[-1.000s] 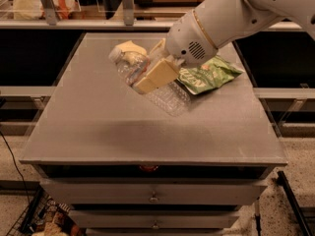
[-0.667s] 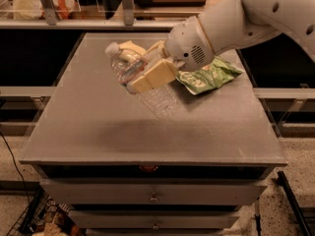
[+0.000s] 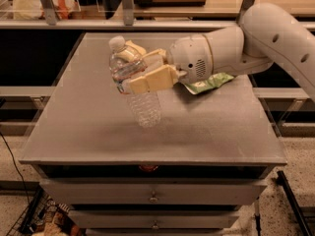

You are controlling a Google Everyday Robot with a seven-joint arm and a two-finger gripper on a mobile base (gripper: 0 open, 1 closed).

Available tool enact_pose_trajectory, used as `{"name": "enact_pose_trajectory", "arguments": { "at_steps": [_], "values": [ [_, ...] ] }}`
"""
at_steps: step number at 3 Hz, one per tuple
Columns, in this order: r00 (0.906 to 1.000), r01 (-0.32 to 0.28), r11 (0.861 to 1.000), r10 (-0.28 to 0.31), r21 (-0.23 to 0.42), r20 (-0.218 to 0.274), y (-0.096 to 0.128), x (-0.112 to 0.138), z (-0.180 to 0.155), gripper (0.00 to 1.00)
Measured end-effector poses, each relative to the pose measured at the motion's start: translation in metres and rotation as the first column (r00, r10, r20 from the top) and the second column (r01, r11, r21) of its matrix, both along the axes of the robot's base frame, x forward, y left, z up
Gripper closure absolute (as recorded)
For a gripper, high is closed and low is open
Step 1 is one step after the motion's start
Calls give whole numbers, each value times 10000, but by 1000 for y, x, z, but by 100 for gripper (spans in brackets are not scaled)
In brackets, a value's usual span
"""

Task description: Place water bottle upright

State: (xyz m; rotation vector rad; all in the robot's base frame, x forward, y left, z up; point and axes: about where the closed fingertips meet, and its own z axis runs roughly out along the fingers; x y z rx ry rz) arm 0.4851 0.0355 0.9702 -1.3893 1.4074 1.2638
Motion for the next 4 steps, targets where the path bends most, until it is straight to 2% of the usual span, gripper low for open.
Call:
{"name": "enact_pose_trajectory", "arguments": {
  "at_steps": [1,2,3,4],
  "values": [
    [9989,263,9922,-215,1220,-410,0,-3,-1,100],
    [9967,755,9809,-692,1794,-413,1,-6,-3,100],
    [9919,1264,9680,-1207,2168,-394,3,-5,-8,100],
    [9849,1712,9610,-1726,2171,-128,6,-4,-14,100]
  ]
}}
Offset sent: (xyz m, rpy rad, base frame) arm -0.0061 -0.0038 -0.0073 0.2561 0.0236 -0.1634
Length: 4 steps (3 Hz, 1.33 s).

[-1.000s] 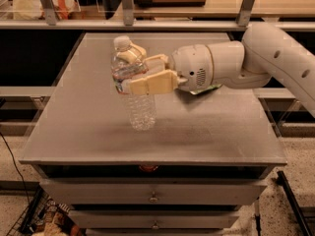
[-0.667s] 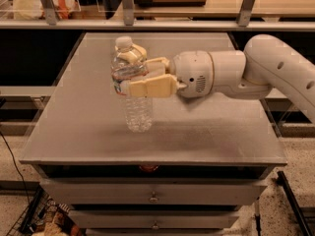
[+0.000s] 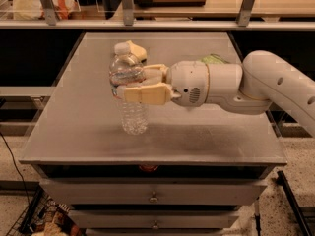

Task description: Place water bottle upright

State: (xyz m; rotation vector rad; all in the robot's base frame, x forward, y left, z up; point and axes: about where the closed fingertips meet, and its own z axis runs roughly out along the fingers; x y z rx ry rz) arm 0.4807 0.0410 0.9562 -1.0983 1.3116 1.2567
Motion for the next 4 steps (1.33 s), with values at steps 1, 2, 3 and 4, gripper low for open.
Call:
{"name": "enact_pose_trajectory", "arguments": {
  "at_steps": [1,2,3,4],
  "values": [
    [9986,456,9985,-448,-289,280,4,2,-6,100],
    [9958,775,9961,-752,-428,529,7,4,-12,100],
    [9933,945,9945,-910,-459,716,9,4,-16,100],
    [9902,1107,9925,-1056,-523,918,12,4,-19,81]
  ]
}}
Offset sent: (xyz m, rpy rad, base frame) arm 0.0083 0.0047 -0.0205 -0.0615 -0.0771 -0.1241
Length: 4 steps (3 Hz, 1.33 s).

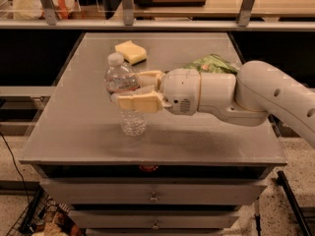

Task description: Place water bottle upright

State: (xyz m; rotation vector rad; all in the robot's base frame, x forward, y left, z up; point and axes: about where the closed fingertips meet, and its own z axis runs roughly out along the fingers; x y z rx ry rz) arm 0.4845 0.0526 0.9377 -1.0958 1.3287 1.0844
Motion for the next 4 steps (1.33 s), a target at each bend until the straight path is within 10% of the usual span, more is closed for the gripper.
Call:
{"name": "enact_pose_trajectory", "arguments": {
  "at_steps": [4],
  "values": [
    [9998,-188,9997,186,183,82,3,0,-8,0]
  ]
}}
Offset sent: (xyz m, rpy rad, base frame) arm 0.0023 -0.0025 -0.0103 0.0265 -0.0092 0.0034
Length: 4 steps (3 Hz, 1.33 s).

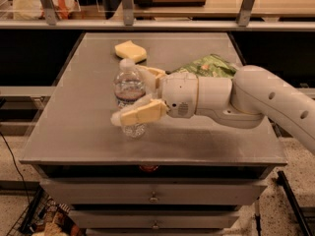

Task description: Place water bottle upright

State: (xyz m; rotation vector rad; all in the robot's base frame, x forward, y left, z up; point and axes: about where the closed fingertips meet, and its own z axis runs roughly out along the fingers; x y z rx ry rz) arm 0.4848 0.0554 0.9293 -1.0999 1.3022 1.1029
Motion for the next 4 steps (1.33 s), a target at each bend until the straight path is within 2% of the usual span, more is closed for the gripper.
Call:
{"name": "enact_pose_trajectory", "arguments": {
  "at_steps": [1,3,4],
  "values": [
    [10000,-40,10000,41,-9,12,0,0,0,0],
    [9997,-72,9976,88,-695,236,-18,16,-14,0],
    [9989,-259,9941,298,-1051,356,-31,29,-26,0]
  ]
}}
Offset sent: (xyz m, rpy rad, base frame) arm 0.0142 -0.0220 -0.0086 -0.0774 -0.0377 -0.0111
